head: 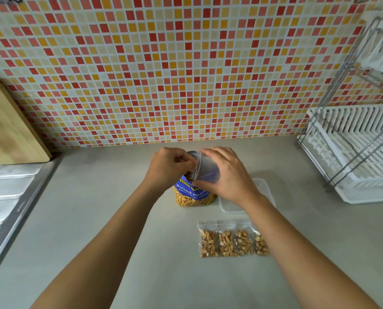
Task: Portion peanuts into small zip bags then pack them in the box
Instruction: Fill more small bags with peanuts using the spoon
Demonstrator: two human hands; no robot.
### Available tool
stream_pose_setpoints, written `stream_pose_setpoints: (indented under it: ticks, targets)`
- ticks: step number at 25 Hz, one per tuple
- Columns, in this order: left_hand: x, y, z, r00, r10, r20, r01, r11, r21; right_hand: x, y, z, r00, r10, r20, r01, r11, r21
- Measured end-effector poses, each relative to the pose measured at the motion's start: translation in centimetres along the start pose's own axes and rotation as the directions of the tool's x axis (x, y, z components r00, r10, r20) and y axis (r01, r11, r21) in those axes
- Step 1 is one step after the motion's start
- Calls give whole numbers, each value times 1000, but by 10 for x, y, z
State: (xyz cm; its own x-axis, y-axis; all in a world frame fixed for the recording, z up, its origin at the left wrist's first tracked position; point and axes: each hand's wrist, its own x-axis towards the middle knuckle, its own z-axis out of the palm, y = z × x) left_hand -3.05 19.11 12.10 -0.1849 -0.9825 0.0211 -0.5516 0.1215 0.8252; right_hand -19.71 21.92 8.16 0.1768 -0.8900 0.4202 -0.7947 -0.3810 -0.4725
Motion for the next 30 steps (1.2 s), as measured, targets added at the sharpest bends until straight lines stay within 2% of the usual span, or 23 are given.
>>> stream_pose_setpoints:
  ticks: [4,6,8,10,12,15,17,19,22,26,30]
  targets:
    - [0,3,3,999,47,-15,-46,997,59,-3,3,1,998,-23,-62,26,999,39]
    - [2,2,1,999,38,-23,-39,999,-15,-5,4,0,993,43,-110,-22,983,184]
    - [9,-6,-1,994,-15,-112,7,998,-66,-7,7,-2,972,196,-128,-122,891,437]
    - [21,-23,-2,970,-92,-224,102,994,37,-9,10,-4,933,348,-86,-211,726,654]
    - [30,-41,0,957,-193,-215,233,956,179,-11,15,-3,909,414,-50,-246,631,736]
    - [36,-53,8,955,-253,-153,280,939,199,-14,17,1,909,417,-9,-270,607,748]
    - [37,-49,11,959,-203,-199,244,947,209,-14,20,6,908,420,0,-277,598,752]
    - [36,-43,13,973,-101,-205,160,941,297,-13,22,10,905,426,11,-287,588,756]
    - [34,-30,21,997,48,-66,-21,930,367,-11,26,15,900,435,38,-311,578,754]
    - [34,-25,30,991,71,112,-112,897,427,-10,30,23,893,446,66,-340,569,748]
    - [38,-23,18,989,148,18,-141,886,441,-11,34,25,896,436,84,-349,575,740]
